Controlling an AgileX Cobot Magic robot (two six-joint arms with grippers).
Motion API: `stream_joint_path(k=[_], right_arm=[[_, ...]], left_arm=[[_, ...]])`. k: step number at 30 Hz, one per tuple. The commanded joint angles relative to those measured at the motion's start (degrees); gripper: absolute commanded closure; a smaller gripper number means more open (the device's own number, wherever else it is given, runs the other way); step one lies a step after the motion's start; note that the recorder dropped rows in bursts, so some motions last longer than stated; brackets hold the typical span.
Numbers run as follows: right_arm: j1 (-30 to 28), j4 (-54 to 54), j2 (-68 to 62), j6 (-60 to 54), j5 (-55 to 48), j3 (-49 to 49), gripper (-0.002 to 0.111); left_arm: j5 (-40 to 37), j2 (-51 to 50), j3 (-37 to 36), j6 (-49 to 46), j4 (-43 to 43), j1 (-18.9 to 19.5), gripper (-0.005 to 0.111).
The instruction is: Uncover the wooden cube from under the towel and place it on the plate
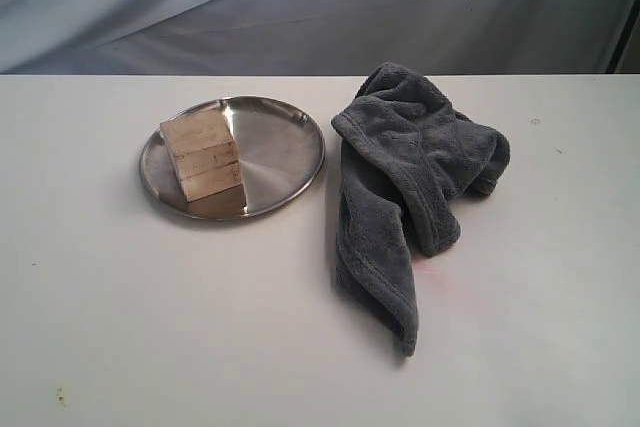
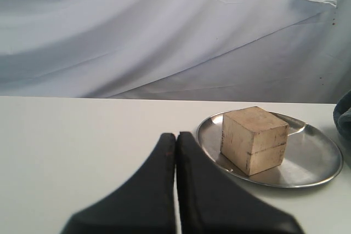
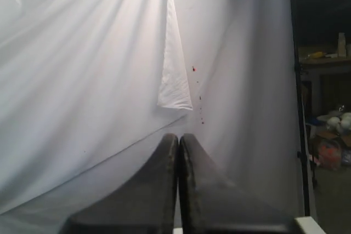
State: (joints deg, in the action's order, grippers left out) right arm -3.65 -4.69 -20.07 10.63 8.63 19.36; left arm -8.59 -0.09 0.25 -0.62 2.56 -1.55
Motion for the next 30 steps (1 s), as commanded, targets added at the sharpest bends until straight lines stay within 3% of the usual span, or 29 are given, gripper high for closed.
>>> stream_joint_path(k=[1,16,20,27,30], right_arm=[[0.5,0.2,4.6,0.1,-3.8,-2.6,0.108],[9.2,-1.1,20.1,-3.2,-18.7,-3.0,0.108],[9.8,0.0,20.1,-5.5,-28.6,-3.2,0.108],[10.0,5.6,20.1,1.2,-17.8,-14.6,0.108],[10.0,4.0,20.1,-5.8,-13.8,-19.4,0.108]], left_arm=[[0.2,0.1,-0.3,0.2,0.0,0.0,0.105],[0.2,0.1,-0.3,0.0,0.0,0.0,0.105],[0.2,0.1,-0.3,0.2,0.0,0.0,0.105],[0.2,0.1,-0.3,0.0,0.0,0.0,0.105],[0.2,0.1,-0.3,0.0,0.0,0.0,0.105]])
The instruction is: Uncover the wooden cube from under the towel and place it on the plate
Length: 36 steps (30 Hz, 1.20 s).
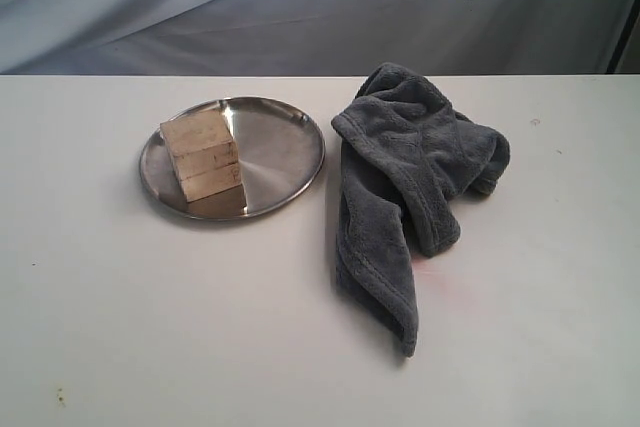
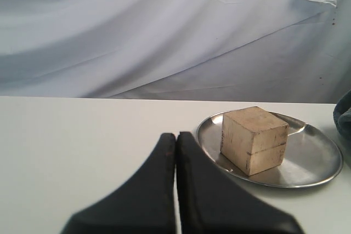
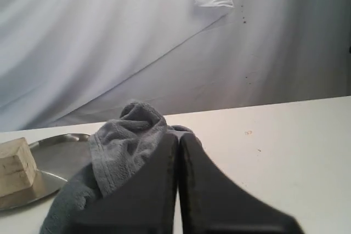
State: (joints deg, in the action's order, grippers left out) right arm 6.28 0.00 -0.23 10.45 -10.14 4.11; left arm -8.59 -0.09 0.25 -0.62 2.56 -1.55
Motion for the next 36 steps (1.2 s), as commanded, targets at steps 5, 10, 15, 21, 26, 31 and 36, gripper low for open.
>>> stream_joint_path(k=[5,10,15,21,26,31,36], right_arm=[[0.1,2.3,0.2,-16.6,3.6,-4.1,0.108],[0.1,3.2,0.2,-16.4,2.1,-4.1,0.108],[0.1,3.2,0.2,-16.4,2.1,-4.1,0.108],[0.1,3.2,0.2,-16.4,2.1,-4.1,0.108],[0.1,3.2,0.2,-16.4,2.1,-4.1,0.108],[0.1,3.2,0.2,-16.4,2.1,-4.1,0.108],[0.1,3.2,0.2,-16.4,2.1,-4.1,0.108]], left_arm=[[0.2,0.1,-0.3,0.2,0.0,0.0,0.105],[0.2,0.1,-0.3,0.2,0.0,0.0,0.105],[0.2,0.1,-0.3,0.0,0.0,0.0,0.105],[0.2,0.1,-0.3,0.1,0.0,0.0,0.105],[0.2,0.1,-0.3,0.1,0.0,0.0,0.105],[0.2,0.1,-0.3,-0.1,0.0,0.0,0.105],[0.2,0.1,-0.3,-0.1,0.0,0.0,0.105]])
